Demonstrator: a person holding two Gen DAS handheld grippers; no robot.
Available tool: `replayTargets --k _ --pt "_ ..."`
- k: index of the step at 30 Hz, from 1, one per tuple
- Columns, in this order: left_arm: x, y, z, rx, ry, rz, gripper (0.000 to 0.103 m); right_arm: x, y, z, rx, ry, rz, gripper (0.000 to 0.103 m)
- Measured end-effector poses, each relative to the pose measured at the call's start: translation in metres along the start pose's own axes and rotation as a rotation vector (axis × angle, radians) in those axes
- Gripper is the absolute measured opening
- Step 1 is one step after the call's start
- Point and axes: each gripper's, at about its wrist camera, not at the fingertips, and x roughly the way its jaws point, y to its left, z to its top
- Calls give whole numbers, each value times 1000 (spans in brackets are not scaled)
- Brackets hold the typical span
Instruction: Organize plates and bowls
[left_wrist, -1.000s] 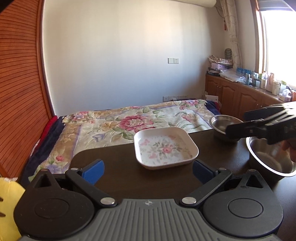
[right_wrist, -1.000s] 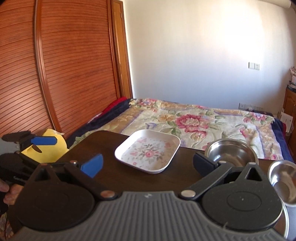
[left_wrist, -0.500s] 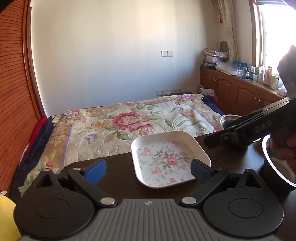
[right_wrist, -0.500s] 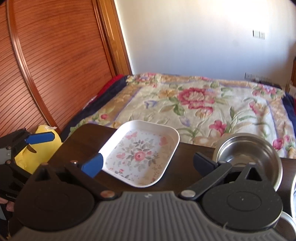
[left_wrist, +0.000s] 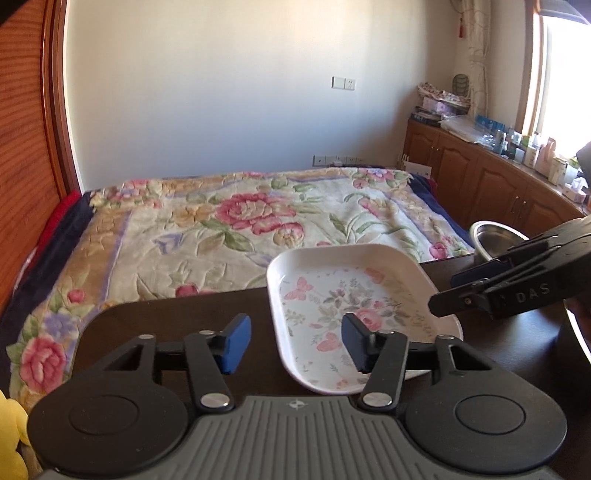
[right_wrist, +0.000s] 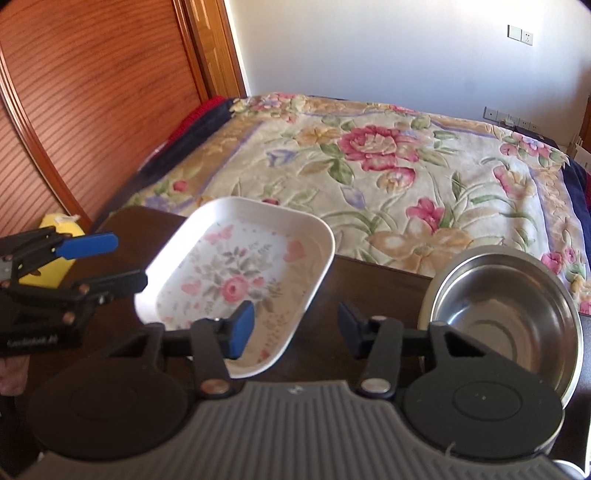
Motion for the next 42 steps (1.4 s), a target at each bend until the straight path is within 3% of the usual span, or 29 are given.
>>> replayTargets --k 7,16,23,30,42 --pt "13 5 -1 0 28 16 39 11 0 4 -20 39 -4 40" --pt "20 5 -5 0 48 10 35 18 3 1 -41 62 13 35" --pt "25 4 -7 5 63 11 34 21 10 0 -87 81 3 23" --pt "24 7 -10 -25 71 -38 29 22 11 2 -112 95 7 23" --pt "-2 2 -15 -24 80 -28 28 14 12 -5 -92 91 56 22"
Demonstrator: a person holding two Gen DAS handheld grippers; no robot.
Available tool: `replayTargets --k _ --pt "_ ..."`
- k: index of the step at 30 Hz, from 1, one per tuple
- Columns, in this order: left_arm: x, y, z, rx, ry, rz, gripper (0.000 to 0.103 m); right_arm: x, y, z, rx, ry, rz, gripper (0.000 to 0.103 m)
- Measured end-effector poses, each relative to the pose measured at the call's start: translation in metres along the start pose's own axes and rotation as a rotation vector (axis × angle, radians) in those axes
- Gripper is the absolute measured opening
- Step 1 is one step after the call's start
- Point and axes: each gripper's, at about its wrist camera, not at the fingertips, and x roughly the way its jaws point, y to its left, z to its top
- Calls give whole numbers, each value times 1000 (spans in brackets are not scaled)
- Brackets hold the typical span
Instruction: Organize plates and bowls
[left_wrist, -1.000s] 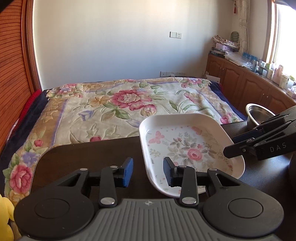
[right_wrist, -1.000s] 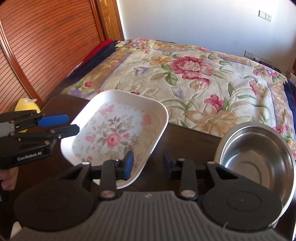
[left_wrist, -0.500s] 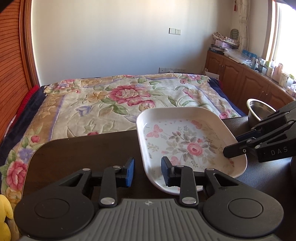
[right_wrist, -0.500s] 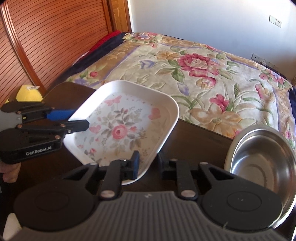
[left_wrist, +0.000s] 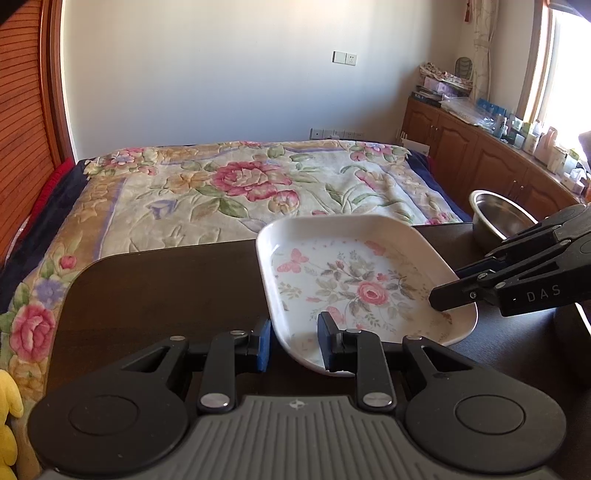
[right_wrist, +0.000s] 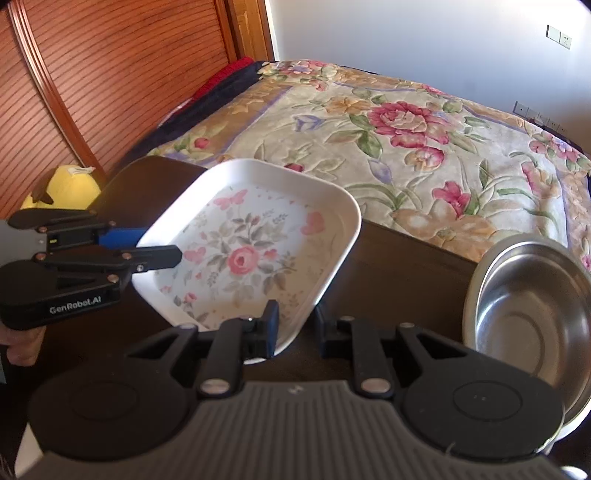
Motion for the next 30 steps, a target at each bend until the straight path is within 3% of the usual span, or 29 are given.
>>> replayTargets --k 11,30 --pt "-43 -16 -3 38 -53 11 29 -28 -2 -19 63 -76 67 20" --pt "-121 -60 -19 96 -152 20 29 -98 6 -46 56 -202 73 20"
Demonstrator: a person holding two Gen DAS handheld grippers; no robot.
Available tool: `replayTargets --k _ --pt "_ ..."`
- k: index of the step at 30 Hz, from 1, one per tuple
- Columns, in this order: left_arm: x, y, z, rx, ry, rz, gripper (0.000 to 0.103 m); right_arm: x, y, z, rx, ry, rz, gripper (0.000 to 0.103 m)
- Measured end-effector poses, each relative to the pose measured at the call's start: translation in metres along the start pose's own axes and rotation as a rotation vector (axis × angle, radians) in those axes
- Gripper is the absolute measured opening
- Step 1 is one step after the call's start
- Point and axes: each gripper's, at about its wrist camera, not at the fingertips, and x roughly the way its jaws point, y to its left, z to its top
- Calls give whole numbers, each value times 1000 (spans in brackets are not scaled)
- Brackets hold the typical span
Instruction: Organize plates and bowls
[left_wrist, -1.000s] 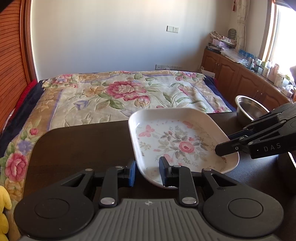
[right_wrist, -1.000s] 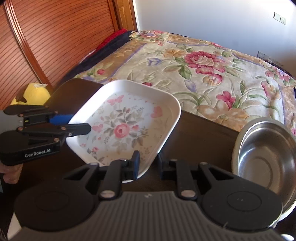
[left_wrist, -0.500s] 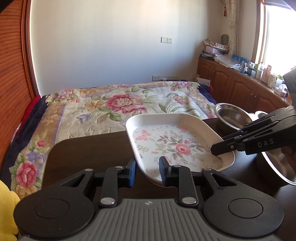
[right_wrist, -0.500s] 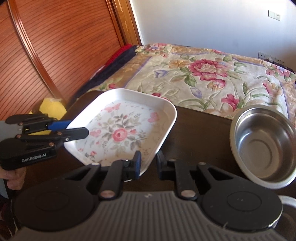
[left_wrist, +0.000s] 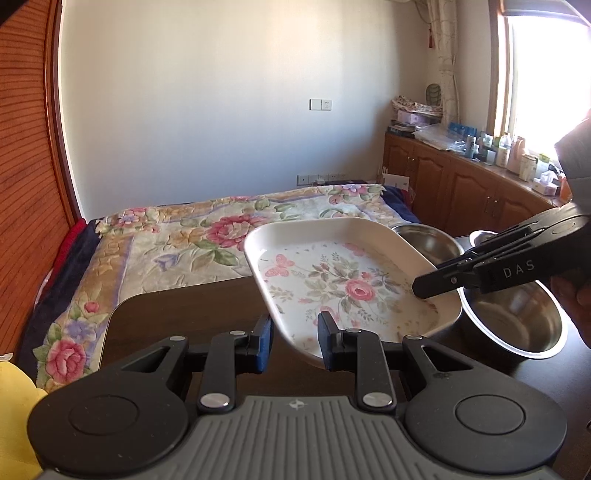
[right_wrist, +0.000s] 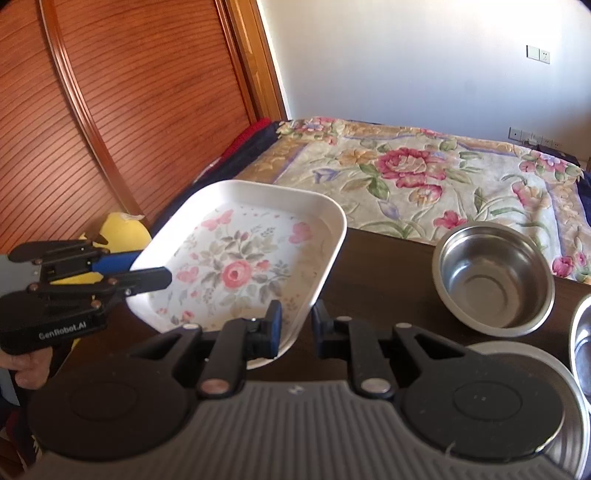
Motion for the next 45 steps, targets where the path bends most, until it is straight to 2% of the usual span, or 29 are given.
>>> replayTargets --k 8,23,37,45 --pt "-25 -6 -4 1 -25 -5 29 -22 3 -12 -1 -36 20 20" --pt "-62 -25 -32 9 -40 -19 29 -49 12 -43 -3 -58 45 20" --pt "-93 -32 -65 -1 -23 -23 28 -72 32 -75 -27 -69 68 20" --pt "-95 -27 -96 -54 23 -30 28 -69 44 -101 -23 -60 90 20"
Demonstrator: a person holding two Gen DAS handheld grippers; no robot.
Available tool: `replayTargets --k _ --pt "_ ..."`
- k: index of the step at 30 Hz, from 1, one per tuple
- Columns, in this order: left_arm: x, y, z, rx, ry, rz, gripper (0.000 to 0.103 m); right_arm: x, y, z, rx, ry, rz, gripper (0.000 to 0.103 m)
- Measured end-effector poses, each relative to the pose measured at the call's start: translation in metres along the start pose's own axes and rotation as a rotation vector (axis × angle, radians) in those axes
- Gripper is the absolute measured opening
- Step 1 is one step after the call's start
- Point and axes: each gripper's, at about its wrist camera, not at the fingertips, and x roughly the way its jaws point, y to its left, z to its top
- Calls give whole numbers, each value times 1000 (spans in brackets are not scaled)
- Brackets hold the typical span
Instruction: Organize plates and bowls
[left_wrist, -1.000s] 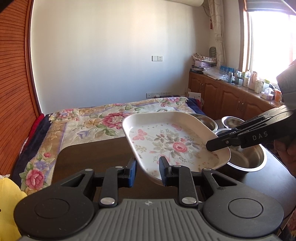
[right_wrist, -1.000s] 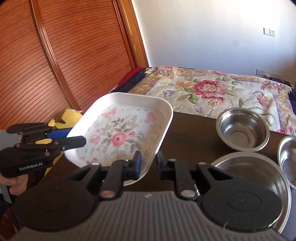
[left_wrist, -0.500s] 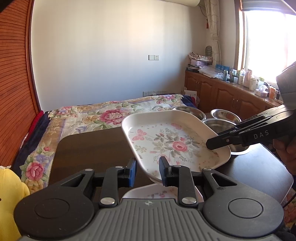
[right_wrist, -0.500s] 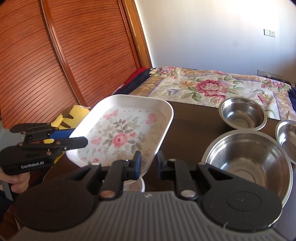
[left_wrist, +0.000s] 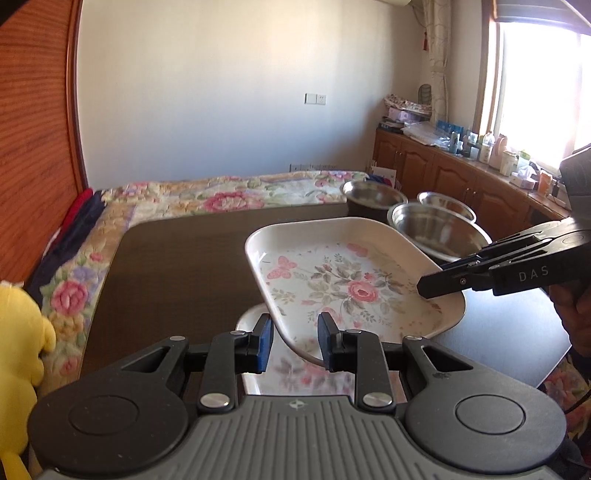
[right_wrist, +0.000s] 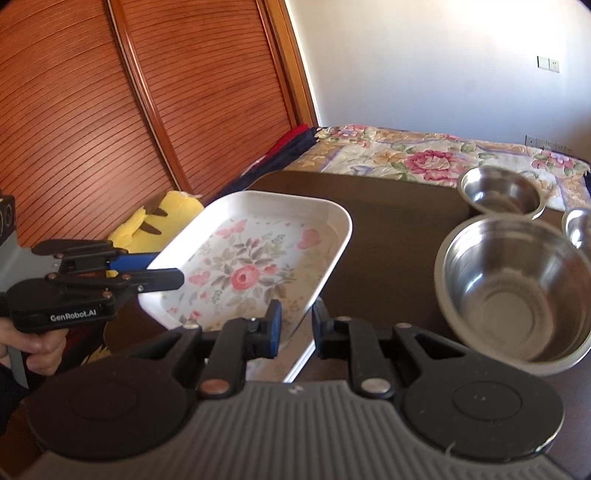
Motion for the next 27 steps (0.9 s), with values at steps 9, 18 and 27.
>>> replayTargets --k 9,18,27 --pt "4 0 -22 6 39 12 28 8 11 -19 -25 25 -2 20" --pt "13 3 -31 -17 63 14 28 13 18 -34 -32 38 -20 20" --pt "13 5 -34 -24 62 24 28 13 19 -34 -24 25 -22 20"
